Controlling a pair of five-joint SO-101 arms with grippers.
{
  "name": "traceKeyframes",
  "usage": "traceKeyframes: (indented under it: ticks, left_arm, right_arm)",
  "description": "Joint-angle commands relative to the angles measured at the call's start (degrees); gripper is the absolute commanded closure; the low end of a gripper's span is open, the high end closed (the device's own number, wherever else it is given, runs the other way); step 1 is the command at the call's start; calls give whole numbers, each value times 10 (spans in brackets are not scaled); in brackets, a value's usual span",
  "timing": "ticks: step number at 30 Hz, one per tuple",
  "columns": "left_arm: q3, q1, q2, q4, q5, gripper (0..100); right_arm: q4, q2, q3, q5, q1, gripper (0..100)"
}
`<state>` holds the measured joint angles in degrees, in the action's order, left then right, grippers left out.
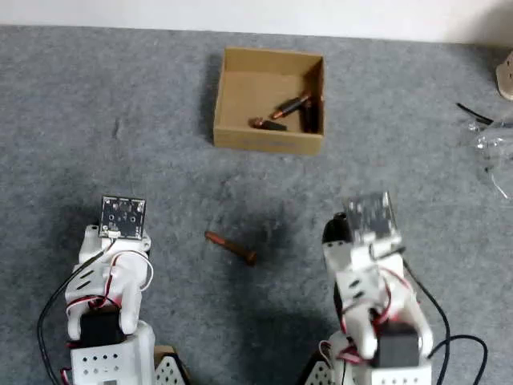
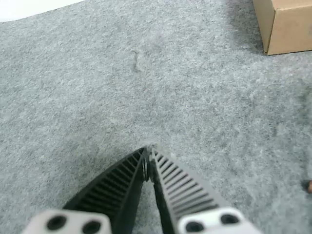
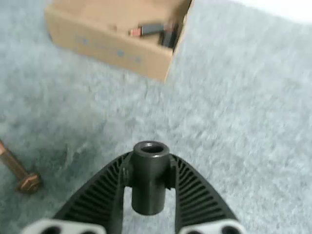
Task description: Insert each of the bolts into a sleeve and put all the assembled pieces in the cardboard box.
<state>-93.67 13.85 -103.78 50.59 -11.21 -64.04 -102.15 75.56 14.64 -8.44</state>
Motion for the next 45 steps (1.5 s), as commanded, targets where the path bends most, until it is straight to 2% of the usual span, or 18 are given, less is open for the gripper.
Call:
traceKeyframes:
  ticks: [1, 7, 11, 14, 19, 21, 23, 29, 36, 45]
  left_arm:
    - [2, 2, -7, -12, -3, 990]
    - [2, -3, -7, -10, -2, 992]
    - [46, -49, -7, 26, -20, 993]
    - [131, -131, -7, 101, -114, 993]
    - [204, -327, -7, 205, -248, 993]
    - [216, -390, -4, 226, -276, 993]
    - [231, -419, 26, 229, -299, 993]
    - [341, -425, 306, 225, -420, 993]
    - [543, -435, 681, 217, -482, 990]
    - [669, -426, 931, 217, -556, 989]
  right_arm:
    - [-3, -20, 47, 3, -6, 995]
    - [52, -34, 128, -34, -19, 995]
    - [98, -32, 185, -33, -18, 995]
    - [103, -32, 206, -33, -17, 995]
    - [143, -32, 213, -33, 1, 995]
    - [151, -32, 213, -33, 11, 995]
    - [151, -32, 213, -33, 11, 995]
    - [152, -32, 214, -33, 10, 995]
    - [164, -31, 216, -33, 11, 995]
    - [167, -31, 225, -33, 12, 995]
